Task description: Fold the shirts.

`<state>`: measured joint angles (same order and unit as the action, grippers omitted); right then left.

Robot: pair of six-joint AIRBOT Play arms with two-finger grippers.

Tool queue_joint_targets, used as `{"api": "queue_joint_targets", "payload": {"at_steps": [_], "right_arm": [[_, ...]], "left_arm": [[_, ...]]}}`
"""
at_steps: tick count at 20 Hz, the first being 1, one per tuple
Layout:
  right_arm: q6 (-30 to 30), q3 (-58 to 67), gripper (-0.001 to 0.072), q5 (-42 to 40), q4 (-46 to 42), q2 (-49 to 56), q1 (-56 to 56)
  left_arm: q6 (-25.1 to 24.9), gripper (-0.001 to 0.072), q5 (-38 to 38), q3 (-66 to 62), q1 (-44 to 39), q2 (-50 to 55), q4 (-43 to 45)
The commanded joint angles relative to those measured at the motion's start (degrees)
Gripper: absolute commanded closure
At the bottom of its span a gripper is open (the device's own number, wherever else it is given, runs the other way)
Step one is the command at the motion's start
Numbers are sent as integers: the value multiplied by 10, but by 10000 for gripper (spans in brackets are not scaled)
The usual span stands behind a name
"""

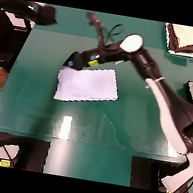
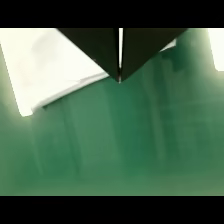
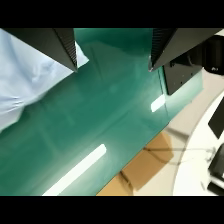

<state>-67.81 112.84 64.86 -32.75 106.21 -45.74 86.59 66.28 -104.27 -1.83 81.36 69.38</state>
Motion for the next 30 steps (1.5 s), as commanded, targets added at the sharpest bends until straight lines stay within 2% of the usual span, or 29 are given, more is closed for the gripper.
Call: {"api": "queue_joint_targets", "payload": {"at_steps": [1, 6, 9, 11, 13, 17, 22, 25, 26, 27, 28, 29, 30], "right_arm": [[1, 45, 210, 71, -33, 56, -18], [-6, -142, 210, 91, -120, -35, 115], [-29, -286, 195, 61, -123, -99, 226], [-39, -356, 128, 32, -116, -115, 290], [-39, -398, 131, 9, -95, -115, 326], [-32, -417, 135, -4, -40, -86, 323], [15, -417, 160, -22, 84, -23, 261], [19, -363, 162, -16, 88, 21, 215], [19, -337, 192, -16, 87, 36, 202], [19, -313, 268, -19, 87, 49, 191], [19, -288, 400, -26, 87, 60, 183], [19, -264, 584, -30, 86, 69, 178], [19, -243, 699, -30, 86, 73, 178]], "left_arm": [[0, 682, 17, -1, 43, -47, 24], [-1, 682, 49, 0, 43, -46, 22], [-1, 683, 53, 2, 38, -45, 19], [-7, 683, 47, 4, 21, -43, 19], [-28, 682, 37, 4, 0, -38, 20], [-30, 682, 8, 5, -29, -28, 19], [-30, 682, 18, 5, -32, -17, 13], [-30, 682, 18, 5, -32, -17, 9], [-30, 682, 19, 5, -32, -17, 7], [-30, 682, 19, 5, -32, -17, 4], [-30, 682, 21, 5, -32, -17, 0], [-30, 682, 24, 5, -32, -17, -7], [-30, 683, 24, 5, -32, -17, -13]]}}
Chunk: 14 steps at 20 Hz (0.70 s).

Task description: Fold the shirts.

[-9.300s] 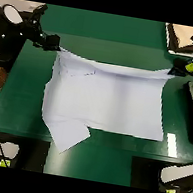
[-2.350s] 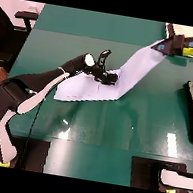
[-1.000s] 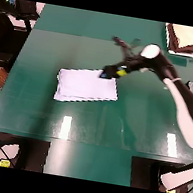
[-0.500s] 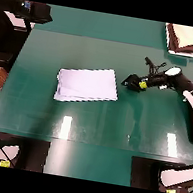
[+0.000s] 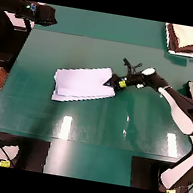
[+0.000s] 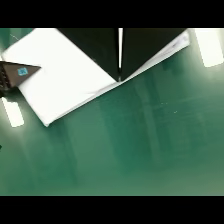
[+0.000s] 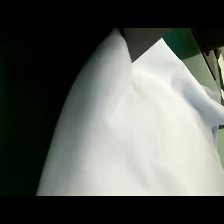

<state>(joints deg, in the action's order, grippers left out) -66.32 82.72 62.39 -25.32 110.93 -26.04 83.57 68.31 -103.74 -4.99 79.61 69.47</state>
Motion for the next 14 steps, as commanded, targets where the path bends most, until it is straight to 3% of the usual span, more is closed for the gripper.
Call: {"api": "queue_joint_targets", "payload": {"at_steps": [1, 5, 10, 14], "right_arm": [[4, 78, 699, -6, 9, 27, -14], [-52, 161, 700, 14, -102, -23, 52], [-125, 211, 700, 47, -262, -150, 226], [-127, 210, 700, 60, -289, -216, 388]], "left_arm": [[0, 683, 5, 0, 0, 0, -20], [-2, 684, 6, 0, -43, 0, -23], [-16, 683, -17, 0, -124, 2, -23], [-15, 682, -38, 0, -157, 2, -24]]}}
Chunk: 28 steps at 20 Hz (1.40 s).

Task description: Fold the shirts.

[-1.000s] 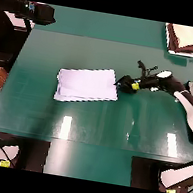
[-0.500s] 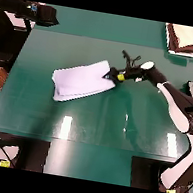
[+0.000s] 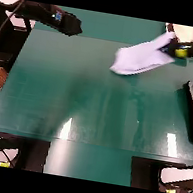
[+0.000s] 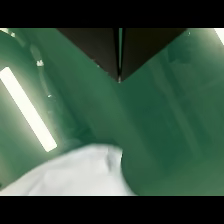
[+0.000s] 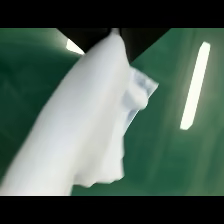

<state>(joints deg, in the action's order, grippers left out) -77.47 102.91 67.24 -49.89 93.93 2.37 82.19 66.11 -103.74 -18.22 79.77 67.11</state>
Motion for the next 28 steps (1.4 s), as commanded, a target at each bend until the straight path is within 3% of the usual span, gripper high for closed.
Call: {"api": "queue_joint_targets", "payload": {"at_steps": [1, 8, 13, 18, 21, 28], "right_arm": [[-16, 8, 700, 10, -43, -54, 146], [19, 8, 699, -16, -38, -46, 316], [26, 59, 700, -14, -37, -45, 326], [25, 155, 700, 42, -43, -64, 337], [25, 88, 699, 43, -52, -121, 365], [25, -138, 698, 105, -194, -238, 461]], "left_arm": [[-2, 682, -16, 0, -29, 0, -1], [3, 682, -16, 0, -35, 0, -9], [3, 682, -16, 0, -35, 0, -9], [2, 682, -16, 0, -35, 0, -8], [-2, 682, -16, 0, -35, 0, -7], [-2, 682, -16, 0, -35, 0, -7]]}}
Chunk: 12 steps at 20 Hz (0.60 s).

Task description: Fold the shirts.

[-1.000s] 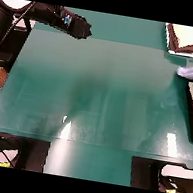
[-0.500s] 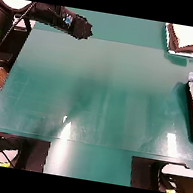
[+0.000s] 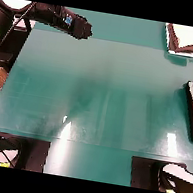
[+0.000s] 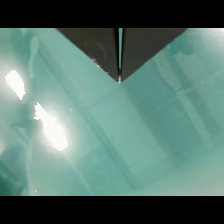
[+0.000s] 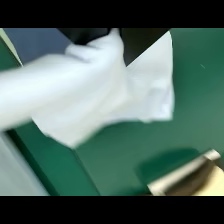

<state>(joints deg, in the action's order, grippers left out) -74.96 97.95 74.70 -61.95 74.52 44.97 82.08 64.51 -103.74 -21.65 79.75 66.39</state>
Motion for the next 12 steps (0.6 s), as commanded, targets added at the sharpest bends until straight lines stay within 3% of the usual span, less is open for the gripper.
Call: {"api": "queue_joint_targets", "payload": {"at_steps": [1, 2, 4, 5, 6, 8, 9, 12], "right_arm": [[0, -127, 696, 35, -100, -60, 48], [0, -171, 680, 35, -123, -77, 62], [0, -254, 461, 33, -160, -109, 92], [0, -286, 431, 33, -168, -120, 107], [0, -315, 350, 34, -178, -129, 124], [0, -350, 91, 33, -193, -141, 161], [0, -357, -3, 32, -192, -147, 181], [0, -339, 12, 8, -110, -162, 210]], "left_arm": [[-1, 682, 1, 0, 0, 0, 0], [-1, 682, 3, 0, 0, 0, 0], [-7, 682, 12, 0, 0, 0, 1], [-17, 682, 17, 0, 0, 0, 1], [-18, 682, 20, 0, 0, 0, 1], [-21, 681, 20, 0, 0, 0, 0], [-21, 682, 20, 0, 0, 0, 0], [-22, 682, 19, 0, 0, 0, 0]]}}
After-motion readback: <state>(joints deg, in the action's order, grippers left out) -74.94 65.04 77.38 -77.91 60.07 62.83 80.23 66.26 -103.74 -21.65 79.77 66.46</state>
